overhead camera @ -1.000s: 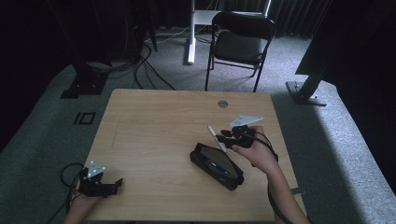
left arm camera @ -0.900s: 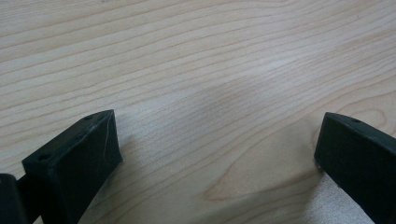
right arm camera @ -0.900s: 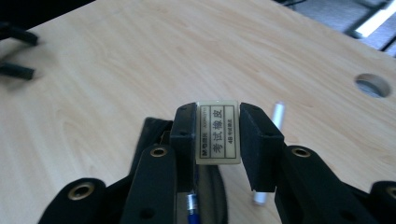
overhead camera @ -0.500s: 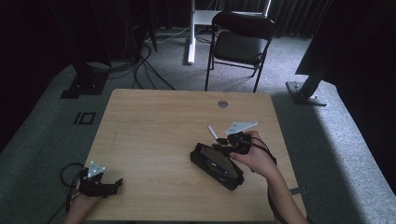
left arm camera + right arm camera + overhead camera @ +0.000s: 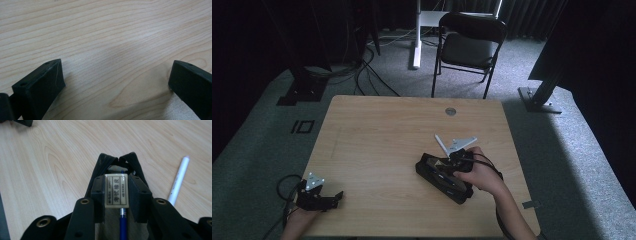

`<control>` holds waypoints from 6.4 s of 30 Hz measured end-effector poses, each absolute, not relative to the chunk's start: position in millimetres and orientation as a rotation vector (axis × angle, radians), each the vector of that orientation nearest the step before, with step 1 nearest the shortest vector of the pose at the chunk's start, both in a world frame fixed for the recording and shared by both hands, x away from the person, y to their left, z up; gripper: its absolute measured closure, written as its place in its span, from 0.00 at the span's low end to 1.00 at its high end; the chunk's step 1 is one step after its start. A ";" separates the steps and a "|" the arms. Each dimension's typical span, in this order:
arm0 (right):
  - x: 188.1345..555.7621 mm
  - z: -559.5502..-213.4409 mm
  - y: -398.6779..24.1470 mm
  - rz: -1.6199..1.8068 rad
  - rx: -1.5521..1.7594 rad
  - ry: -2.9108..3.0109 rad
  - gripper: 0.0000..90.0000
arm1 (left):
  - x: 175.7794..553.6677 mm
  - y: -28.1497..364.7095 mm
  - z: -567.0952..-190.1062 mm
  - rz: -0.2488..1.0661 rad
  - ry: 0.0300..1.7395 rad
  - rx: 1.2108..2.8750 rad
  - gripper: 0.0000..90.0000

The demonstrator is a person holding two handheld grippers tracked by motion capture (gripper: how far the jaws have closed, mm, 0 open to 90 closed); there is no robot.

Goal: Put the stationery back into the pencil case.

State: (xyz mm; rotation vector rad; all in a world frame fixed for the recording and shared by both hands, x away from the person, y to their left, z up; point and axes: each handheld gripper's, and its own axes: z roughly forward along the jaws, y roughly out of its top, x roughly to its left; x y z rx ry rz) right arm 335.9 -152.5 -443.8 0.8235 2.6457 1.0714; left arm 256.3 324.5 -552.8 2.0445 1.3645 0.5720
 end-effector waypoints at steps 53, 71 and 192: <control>349.2 -491.1 -127.2 0.772 0.858 2.813 0.72 | 256.2 324.3 -552.9 0.570 1.366 2.043 0.00; 347.0 -456.2 -142.4 0.914 0.847 2.729 0.72 | 256.2 324.3 -552.9 0.570 1.366 2.043 0.00; 437.4 -491.3 -176.4 0.905 1.279 2.366 0.87 | 256.2 324.3 -552.9 0.570 1.366 2.043 0.00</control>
